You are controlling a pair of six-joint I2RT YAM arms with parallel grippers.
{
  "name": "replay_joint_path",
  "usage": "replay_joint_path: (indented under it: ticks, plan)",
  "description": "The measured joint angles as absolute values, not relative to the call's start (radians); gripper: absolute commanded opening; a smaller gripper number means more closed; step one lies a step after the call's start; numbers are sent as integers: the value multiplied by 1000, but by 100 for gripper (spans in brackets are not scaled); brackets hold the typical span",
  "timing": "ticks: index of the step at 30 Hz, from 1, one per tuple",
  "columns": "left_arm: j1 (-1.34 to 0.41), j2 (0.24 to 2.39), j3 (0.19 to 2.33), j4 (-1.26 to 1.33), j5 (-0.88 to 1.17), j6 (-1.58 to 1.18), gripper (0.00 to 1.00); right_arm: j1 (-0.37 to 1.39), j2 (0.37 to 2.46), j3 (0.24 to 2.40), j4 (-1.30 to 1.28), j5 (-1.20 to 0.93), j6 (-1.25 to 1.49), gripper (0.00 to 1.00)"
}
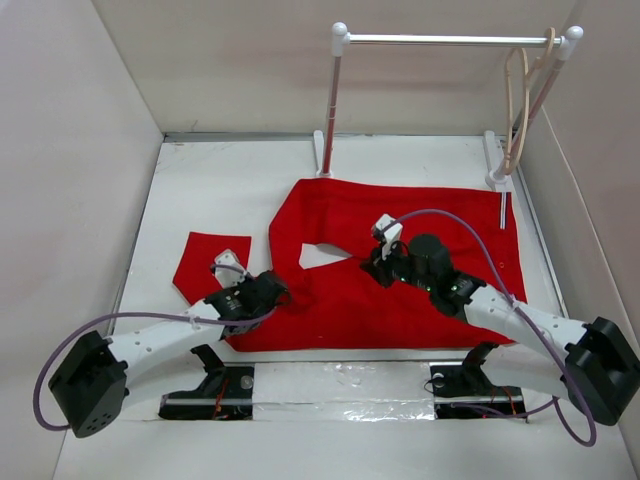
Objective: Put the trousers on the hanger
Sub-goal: Flatten out the trousers at the center of the board.
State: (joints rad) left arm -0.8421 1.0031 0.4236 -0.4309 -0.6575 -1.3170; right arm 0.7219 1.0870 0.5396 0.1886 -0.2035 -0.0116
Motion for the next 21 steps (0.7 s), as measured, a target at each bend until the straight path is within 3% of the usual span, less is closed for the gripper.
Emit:
replay_joint_path:
  ticks: [5, 13, 21]
  plan:
    - [-790, 947, 490, -378, -680, -1205, 0, 722, 1088, 539, 192, -207, -12, 13]
    - [-266, 1022, 734, -63, -374, -838, 0, 722, 1088, 539, 195, -206, -11, 13]
    - [17, 1252, 1101, -67, -191, -661, 0, 722, 1057, 510, 197, -190, -10, 13]
